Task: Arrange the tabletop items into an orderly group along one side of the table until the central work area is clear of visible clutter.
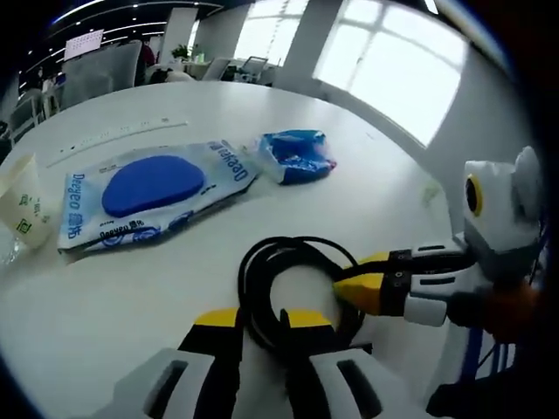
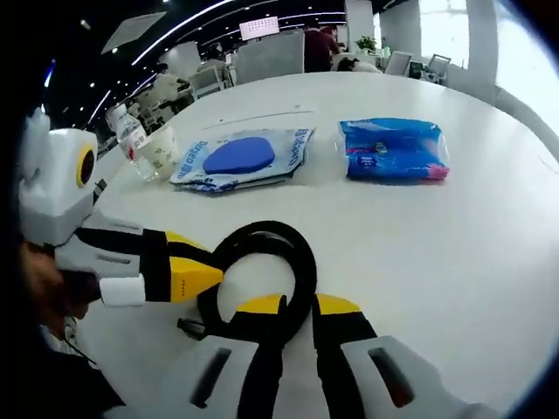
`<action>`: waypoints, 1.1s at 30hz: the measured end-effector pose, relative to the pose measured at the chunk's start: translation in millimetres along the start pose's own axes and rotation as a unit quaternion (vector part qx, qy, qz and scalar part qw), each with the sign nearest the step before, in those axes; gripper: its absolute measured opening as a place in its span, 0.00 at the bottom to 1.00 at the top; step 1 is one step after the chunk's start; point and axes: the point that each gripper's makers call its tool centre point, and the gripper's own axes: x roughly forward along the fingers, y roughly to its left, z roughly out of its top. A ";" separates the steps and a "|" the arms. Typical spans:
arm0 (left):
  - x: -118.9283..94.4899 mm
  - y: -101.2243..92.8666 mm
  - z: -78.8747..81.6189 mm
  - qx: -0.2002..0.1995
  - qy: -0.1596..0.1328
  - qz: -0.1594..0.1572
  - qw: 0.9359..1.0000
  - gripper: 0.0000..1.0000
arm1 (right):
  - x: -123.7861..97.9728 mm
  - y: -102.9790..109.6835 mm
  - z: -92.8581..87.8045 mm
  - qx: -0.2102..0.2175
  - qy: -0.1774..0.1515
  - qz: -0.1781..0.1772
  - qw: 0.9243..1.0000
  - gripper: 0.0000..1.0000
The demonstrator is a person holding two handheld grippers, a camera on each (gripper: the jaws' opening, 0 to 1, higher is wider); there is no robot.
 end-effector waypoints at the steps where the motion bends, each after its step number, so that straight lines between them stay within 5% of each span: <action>1: -0.2 -0.1 0.6 0.002 0.000 0.002 1.000 0.11 | 0.1 -0.6 0.8 0.007 0.001 0.000 1.000 0.06; 15: -5.2 -5.5 10.8 -0.013 -0.011 -0.011 1.000 0.02 | -10.6 -0.9 12.2 0.040 -0.010 0.000 0.999 0.01; 33: -5.5 -15.4 50.3 -0.036 -0.038 -0.026 0.998 0.01 | -12.2 -22.7 42.9 0.044 -0.006 0.008 0.999 0.01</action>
